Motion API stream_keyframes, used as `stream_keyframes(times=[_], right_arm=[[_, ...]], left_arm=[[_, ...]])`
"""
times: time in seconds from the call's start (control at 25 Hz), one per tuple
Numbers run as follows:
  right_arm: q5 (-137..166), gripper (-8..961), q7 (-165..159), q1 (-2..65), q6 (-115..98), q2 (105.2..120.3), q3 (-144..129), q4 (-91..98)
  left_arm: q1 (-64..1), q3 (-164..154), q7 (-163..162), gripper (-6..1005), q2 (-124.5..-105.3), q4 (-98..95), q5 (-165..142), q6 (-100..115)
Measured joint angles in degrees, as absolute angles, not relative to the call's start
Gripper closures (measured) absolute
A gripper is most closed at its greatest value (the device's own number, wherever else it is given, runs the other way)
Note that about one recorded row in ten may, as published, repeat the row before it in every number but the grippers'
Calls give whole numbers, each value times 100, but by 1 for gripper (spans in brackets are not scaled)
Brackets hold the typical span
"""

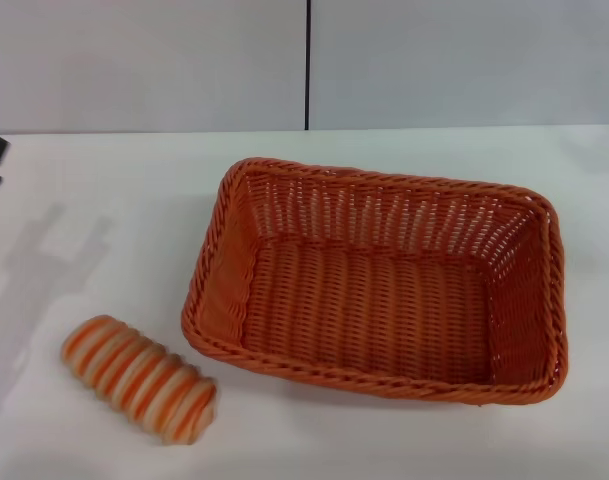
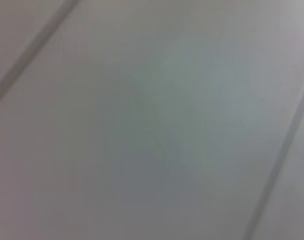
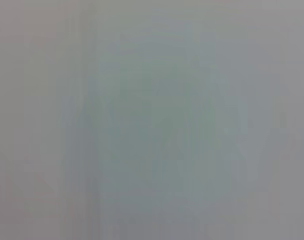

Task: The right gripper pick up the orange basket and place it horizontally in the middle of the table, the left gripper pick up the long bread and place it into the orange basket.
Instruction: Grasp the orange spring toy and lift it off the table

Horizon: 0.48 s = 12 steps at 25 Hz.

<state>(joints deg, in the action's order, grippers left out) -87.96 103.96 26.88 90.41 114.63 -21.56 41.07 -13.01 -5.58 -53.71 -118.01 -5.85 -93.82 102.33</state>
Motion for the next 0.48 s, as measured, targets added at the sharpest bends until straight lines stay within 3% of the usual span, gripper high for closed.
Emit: stream_keyframes(times=[0.32, 0.48], right_arm=[[-10373, 385, 11693, 1536, 8969, 11706, -655, 2381], [-10373, 385, 11753, 1386, 8929, 11775, -287, 2324]], left_arm=[[-1211, -2065, -6397, 237, -11709, -1844, -9384, 10211], [-1120, -2244, -6397, 238, -11641, -1934, -9496, 10189]])
